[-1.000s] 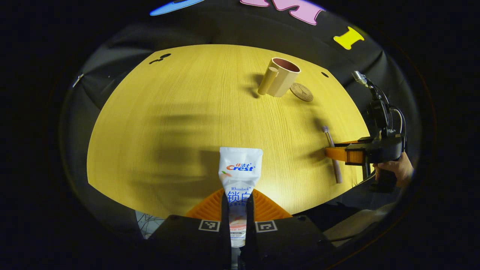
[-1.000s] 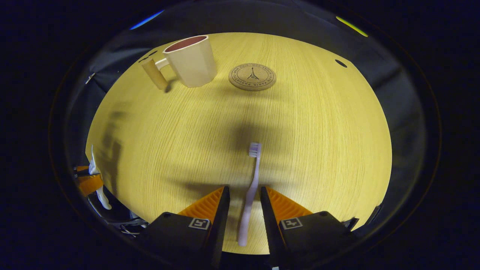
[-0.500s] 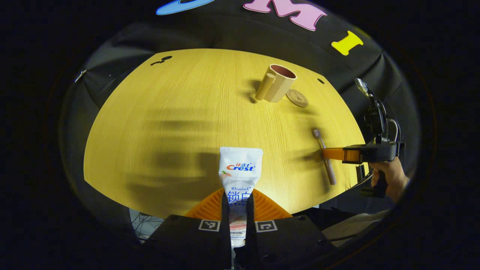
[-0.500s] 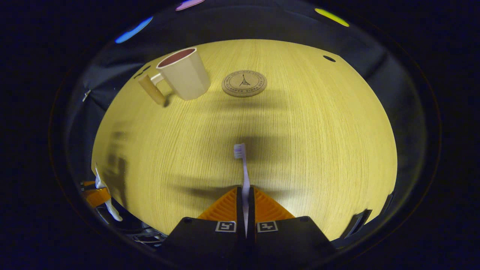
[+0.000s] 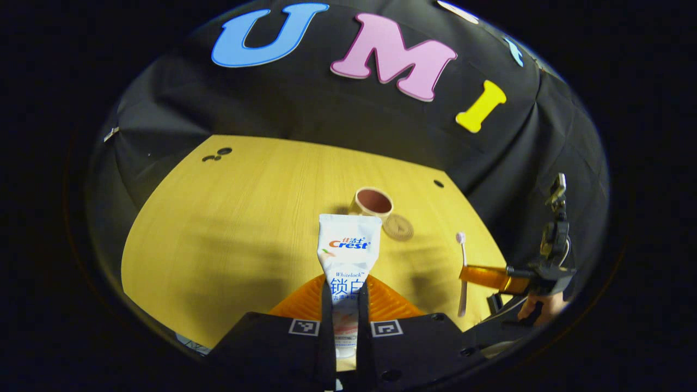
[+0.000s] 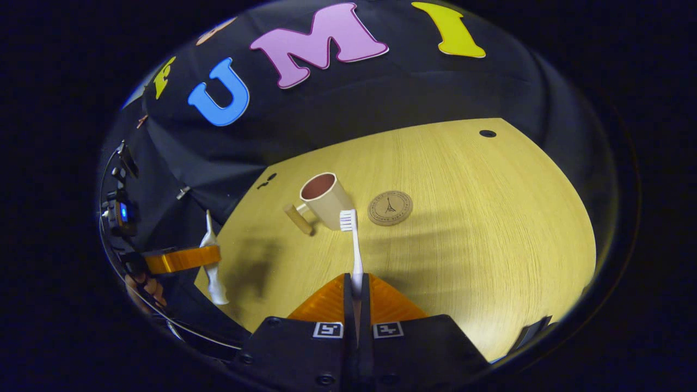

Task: Put the toothbrush and toothpaste on the desktop into the cup, then pick up the cup and place it on the coaster on the desktop.

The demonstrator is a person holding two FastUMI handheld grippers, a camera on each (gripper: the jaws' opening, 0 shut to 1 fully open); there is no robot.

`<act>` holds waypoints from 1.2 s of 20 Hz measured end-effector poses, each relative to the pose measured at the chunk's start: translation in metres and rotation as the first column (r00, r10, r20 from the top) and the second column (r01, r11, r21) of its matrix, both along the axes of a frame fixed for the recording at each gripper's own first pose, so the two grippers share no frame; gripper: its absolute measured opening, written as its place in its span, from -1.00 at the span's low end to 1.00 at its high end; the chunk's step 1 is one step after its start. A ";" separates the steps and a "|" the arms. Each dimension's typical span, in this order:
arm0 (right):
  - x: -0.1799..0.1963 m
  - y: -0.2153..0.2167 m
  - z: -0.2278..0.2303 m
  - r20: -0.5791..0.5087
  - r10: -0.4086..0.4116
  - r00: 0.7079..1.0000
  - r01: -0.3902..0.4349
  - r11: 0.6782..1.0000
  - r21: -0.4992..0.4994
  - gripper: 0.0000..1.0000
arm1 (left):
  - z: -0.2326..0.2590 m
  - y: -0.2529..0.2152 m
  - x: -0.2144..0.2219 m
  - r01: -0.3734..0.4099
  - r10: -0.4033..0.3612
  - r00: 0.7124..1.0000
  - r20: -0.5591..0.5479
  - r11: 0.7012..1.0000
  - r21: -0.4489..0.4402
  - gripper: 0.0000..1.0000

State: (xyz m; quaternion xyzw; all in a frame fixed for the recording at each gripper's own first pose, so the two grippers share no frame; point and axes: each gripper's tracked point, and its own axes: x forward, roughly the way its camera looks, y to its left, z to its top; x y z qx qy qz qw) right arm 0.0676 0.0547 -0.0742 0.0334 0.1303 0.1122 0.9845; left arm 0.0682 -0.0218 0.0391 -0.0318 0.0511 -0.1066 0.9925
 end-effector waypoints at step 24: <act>-0.007 -0.030 0.101 0.131 0.124 0.984 -0.147 0.971 0.189 -0.90 | 0.107 -0.071 0.210 0.040 -0.022 0.966 0.257 0.997 -0.063 -0.61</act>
